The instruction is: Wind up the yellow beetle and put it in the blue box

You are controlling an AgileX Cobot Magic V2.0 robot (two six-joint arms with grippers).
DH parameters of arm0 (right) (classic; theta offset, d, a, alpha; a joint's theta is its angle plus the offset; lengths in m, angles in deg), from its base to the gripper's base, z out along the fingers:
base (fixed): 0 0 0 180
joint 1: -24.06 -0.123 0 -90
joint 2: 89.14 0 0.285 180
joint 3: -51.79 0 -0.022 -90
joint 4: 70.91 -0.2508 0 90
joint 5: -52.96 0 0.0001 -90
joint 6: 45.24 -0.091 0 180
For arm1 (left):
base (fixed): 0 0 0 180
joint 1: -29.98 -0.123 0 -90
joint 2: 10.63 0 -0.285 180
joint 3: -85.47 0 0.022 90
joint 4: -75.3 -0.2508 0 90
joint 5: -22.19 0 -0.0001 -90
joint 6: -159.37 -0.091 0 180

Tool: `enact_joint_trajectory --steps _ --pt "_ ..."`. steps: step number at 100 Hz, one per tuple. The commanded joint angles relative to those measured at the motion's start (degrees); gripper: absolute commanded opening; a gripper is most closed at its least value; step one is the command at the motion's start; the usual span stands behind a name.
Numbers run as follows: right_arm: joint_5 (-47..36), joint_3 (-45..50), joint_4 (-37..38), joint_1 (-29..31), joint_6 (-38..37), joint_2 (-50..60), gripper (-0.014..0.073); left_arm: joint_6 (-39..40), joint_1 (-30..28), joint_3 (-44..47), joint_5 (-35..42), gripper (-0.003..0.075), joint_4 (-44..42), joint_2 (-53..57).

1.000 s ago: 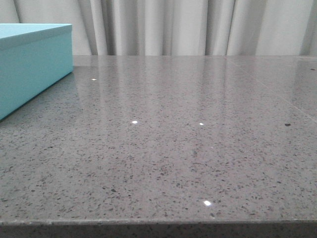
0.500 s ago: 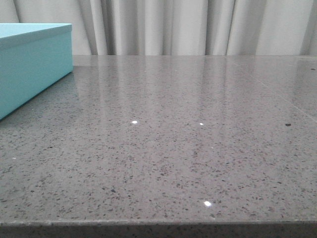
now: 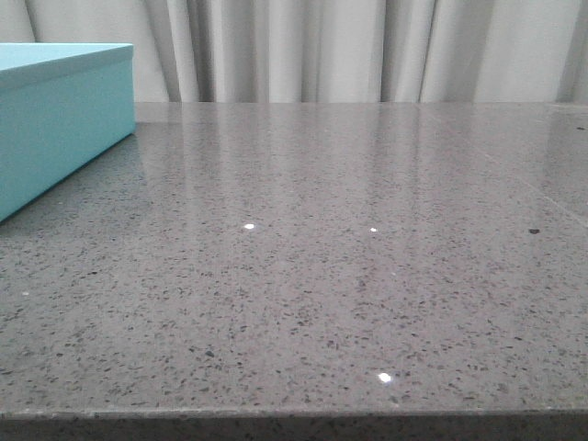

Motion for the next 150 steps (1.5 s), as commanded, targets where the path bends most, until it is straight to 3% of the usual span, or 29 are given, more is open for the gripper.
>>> enact_joint_trajectory --steps 1,28,46,58,150 --pt "-4.8 -1.6 1.3 -0.1 0.5 -0.4 -0.0068 0.2 -0.2 0.3 5.2 -0.0018 0.8 1.6" --pt "-4.8 -1.6 1.3 -0.1 0.5 -0.4 -0.0068 2.3 -0.2 13.1 20.5 -0.0019 -2.9 12.6" --pt "-4.8 -1.6 1.3 -0.1 0.5 -0.4 -0.0068 6.4 -0.2 19.7 23.7 -0.0019 -3.7 19.9" --pt "-4.8 -1.4 1.3 -0.1 0.5 -0.3 -0.0068 6.5 -0.2 19.5 19.1 -0.0019 -4.3 19.7" --pt "-4.8 -1.4 1.3 -0.1 0.5 -0.3 -0.0068 6.5 -0.2 19.4 19.3 -0.0018 -4.3 19.7"
